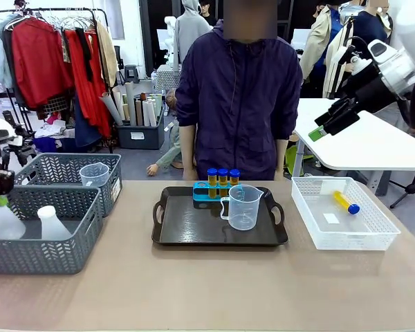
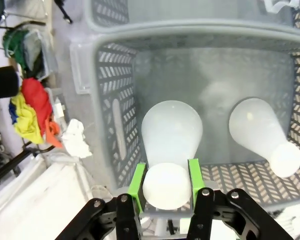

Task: Prepare the laboratory tools.
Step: Pick up one Small flask and place it on the Handle tray.

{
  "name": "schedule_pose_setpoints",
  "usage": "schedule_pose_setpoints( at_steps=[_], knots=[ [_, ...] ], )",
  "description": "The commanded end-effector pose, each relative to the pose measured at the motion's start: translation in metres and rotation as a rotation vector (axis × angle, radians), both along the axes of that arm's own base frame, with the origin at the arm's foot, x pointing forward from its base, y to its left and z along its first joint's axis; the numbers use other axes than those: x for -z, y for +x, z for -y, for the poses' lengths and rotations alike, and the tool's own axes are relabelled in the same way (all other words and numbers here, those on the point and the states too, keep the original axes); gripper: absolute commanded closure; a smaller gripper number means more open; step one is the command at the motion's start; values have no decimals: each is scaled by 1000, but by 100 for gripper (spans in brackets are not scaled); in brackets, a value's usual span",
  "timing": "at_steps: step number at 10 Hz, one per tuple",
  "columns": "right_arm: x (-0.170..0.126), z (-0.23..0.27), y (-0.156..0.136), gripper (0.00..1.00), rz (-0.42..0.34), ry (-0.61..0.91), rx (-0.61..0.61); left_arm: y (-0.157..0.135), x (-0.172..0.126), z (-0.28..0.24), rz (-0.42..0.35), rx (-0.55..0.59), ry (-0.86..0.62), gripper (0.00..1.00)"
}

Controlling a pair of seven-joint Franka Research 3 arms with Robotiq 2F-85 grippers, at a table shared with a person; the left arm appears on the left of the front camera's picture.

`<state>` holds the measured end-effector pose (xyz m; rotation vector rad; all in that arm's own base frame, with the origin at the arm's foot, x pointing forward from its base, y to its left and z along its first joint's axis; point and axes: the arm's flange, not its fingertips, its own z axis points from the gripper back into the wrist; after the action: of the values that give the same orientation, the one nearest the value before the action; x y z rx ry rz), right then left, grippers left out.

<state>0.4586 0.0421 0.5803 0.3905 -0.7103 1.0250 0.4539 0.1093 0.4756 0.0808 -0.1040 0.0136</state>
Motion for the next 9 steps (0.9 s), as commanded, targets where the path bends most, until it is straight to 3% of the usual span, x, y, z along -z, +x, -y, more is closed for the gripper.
schedule_pose_setpoints(
  at_steps=[1,5,6,9],
  knots=[
    [-1,-1,0,0,5,16,-7,7,-45,-7,-29,-38,-21,100],
    [-1,-1,0,0,5,16,-7,4,-132,12,-31,49,-7,100],
    [-1,-1,0,0,5,16,-7,1,-152,16,-1,81,-17,100],
    [-1,-1,0,0,5,16,-7,9,-187,24,27,131,-27,100]
  ],
)
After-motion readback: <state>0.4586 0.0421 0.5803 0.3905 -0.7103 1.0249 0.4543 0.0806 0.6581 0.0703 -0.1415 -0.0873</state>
